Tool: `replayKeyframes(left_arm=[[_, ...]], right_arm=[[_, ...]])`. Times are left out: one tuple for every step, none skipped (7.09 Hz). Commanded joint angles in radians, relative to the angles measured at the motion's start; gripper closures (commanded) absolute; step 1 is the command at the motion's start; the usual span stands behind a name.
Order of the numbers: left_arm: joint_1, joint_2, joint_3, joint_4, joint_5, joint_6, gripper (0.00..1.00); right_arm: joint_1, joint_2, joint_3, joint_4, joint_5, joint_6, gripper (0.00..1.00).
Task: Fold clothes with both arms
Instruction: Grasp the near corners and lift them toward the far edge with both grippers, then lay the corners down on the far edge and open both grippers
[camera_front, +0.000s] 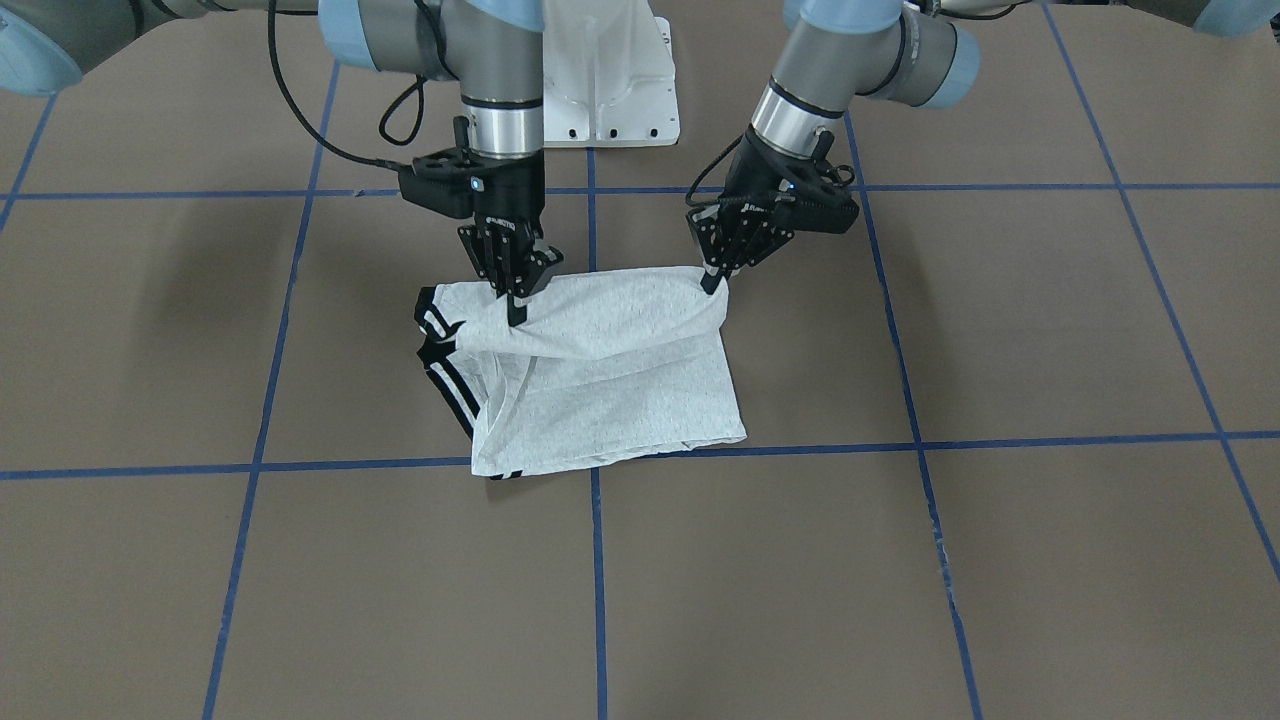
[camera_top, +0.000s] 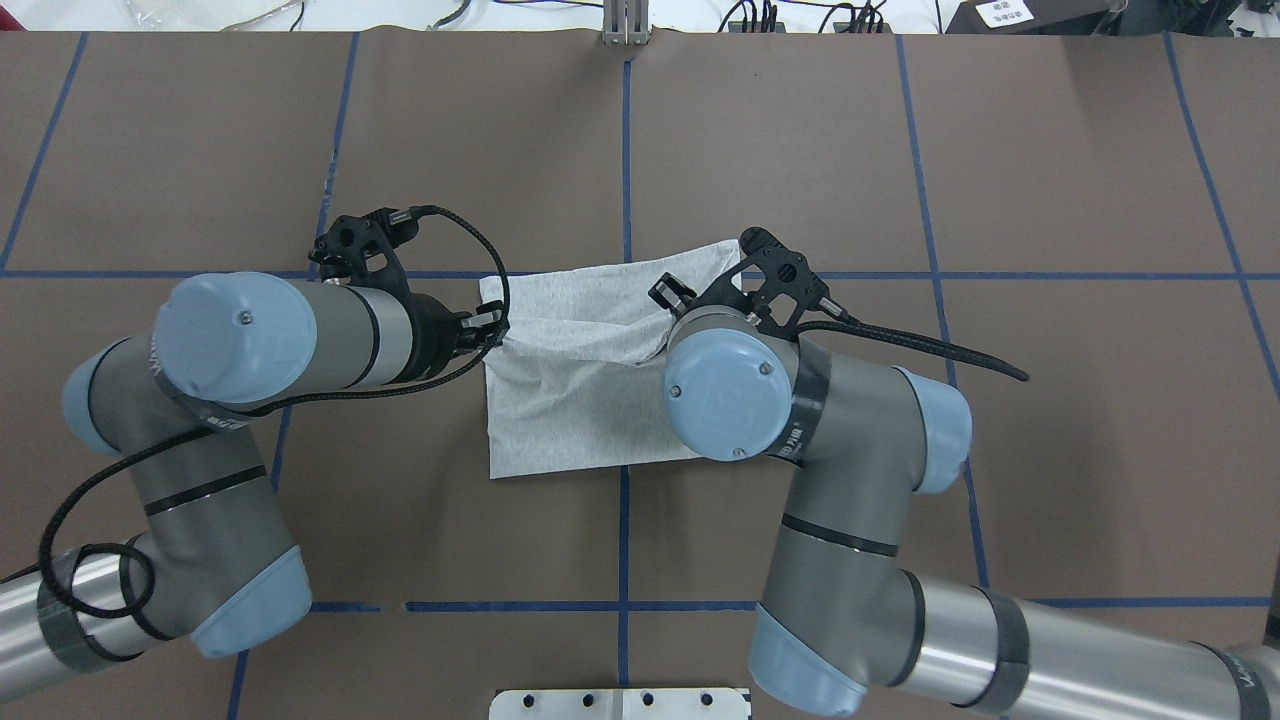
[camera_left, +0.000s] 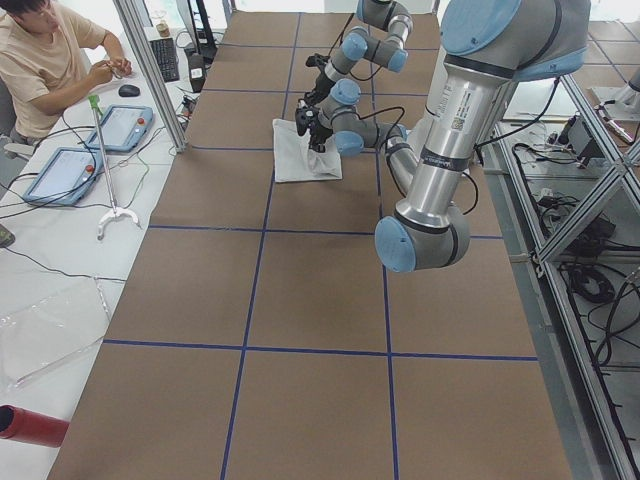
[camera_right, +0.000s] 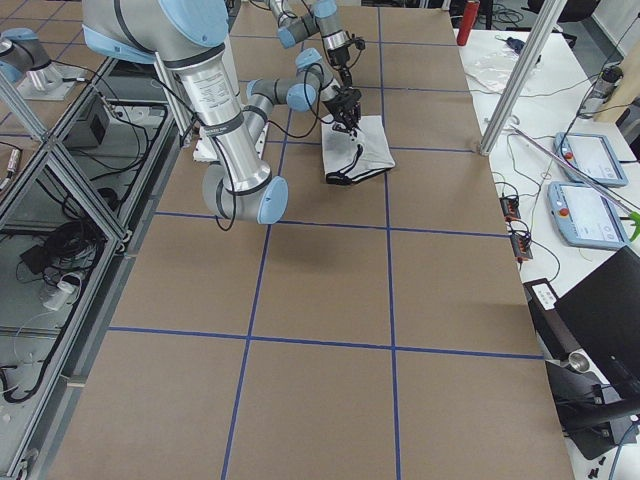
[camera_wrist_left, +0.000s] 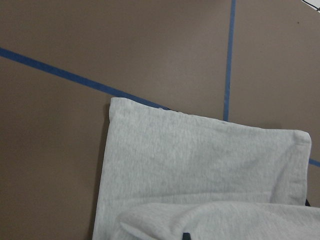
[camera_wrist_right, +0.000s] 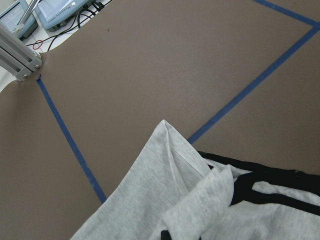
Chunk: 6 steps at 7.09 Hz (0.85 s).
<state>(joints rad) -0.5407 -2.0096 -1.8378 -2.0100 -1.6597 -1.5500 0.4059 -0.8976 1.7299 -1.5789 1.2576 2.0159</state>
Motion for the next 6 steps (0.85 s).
replayKeyframes(left_arm=[[-0.038,-0.069,0.122,-0.009,0.005,0.040,1.00],[-0.056,-0.072,0.150,-0.009,0.005,0.059,1.00],[-0.070,-0.087,0.178,-0.022,0.005,0.091,1.00],[-0.071,-0.087,0.187,-0.039,0.005,0.132,0.62],[-0.071,-0.087,0.186,-0.041,0.000,0.193,0.01],[-0.073,-0.083,0.175,-0.041,-0.005,0.205,0.00]], right_arm=[[0.036,0.069,-0.185,0.101,0.019,-0.034,1.00],[0.051,0.069,-0.202,0.112,0.029,-0.052,1.00],[0.063,0.069,-0.205,0.112,0.046,-0.054,1.00],[0.064,0.069,-0.217,0.111,0.046,-0.063,0.85],[0.064,0.087,-0.230,0.115,0.045,-0.177,0.01],[0.068,0.098,-0.222,0.118,0.066,-0.196,0.00]])
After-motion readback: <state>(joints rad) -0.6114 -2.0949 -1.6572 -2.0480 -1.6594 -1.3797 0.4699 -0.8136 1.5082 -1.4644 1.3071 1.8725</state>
